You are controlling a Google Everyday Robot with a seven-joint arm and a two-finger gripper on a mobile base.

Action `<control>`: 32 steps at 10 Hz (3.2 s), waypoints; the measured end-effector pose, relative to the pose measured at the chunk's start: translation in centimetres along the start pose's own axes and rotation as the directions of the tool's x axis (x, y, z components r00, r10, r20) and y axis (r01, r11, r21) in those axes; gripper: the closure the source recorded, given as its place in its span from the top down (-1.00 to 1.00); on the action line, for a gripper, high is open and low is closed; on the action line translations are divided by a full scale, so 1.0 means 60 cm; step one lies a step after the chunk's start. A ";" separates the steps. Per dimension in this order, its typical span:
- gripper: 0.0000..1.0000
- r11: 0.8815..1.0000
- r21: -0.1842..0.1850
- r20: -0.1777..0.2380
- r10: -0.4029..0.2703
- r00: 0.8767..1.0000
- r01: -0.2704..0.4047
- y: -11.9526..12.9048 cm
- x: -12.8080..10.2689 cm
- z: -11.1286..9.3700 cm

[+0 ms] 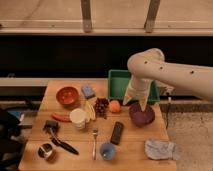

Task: Place fork in table surface

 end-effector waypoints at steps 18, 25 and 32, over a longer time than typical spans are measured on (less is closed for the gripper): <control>0.30 0.975 0.021 0.001 -0.220 0.976 0.220 0.133 0.075 0.016; 0.30 0.902 0.076 -0.072 -0.421 0.904 0.426 0.243 0.188 0.100; 0.30 0.885 0.026 -0.165 -0.455 0.875 0.465 0.281 0.210 0.176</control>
